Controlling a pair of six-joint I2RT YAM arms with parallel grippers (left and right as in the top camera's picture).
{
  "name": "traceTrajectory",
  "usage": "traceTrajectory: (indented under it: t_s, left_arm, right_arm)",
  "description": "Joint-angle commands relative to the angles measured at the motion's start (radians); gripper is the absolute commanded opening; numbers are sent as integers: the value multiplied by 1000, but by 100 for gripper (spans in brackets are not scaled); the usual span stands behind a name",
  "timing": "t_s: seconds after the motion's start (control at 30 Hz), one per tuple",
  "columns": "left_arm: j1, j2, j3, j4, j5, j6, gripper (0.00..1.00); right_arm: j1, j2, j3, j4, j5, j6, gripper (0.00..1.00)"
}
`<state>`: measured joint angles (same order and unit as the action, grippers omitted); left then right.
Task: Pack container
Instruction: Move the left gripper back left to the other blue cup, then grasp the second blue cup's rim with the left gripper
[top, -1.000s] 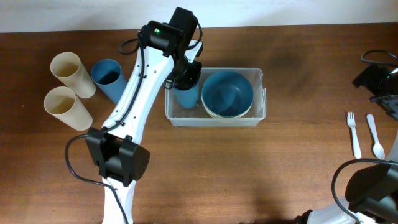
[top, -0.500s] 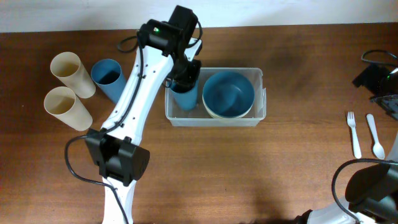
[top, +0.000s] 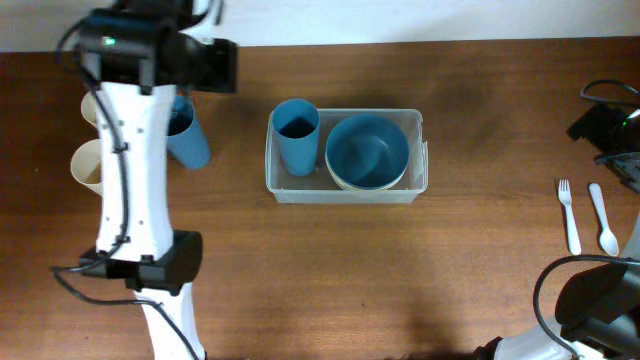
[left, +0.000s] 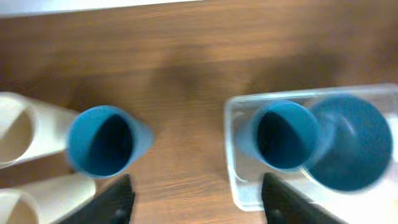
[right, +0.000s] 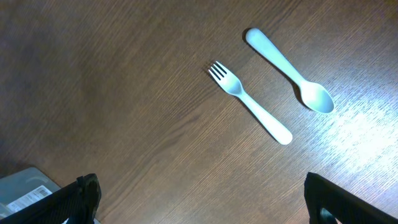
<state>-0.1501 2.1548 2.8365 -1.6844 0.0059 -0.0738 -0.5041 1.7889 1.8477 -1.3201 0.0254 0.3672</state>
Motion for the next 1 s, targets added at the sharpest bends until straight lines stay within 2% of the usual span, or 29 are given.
traceTrajectory:
  t_s: [0.0,0.03,0.1,0.17,0.27,0.37,0.97]
  left_arm:
    - [65,-10,-30,-3,-55,-95,79]
    - [87,-10,-45,-3,-44,-119,83]
    - [135,-10,-100,-3,56,-117,100]
    - [149,-10,-136,-3,97,-83,100]
    - [153,-10,-201,-1,66,-13,100]
    - [153,-10,-269,26,22,-7,100]
    - [153,-10,-598,237,24,24,100]
  right_arm:
    - [0,3,-5,0,2,11,99]
    - [0,3,-5,0,2,11,99]
    - [0,3,-5,0,2,11,99]
    - [0,3,-5,0,2,11,99]
    - [0,3,-5,0,2,11,99]
    - [0,3,-5,0,2,11,99]
    - [0,3,-5,0,2,11,99]
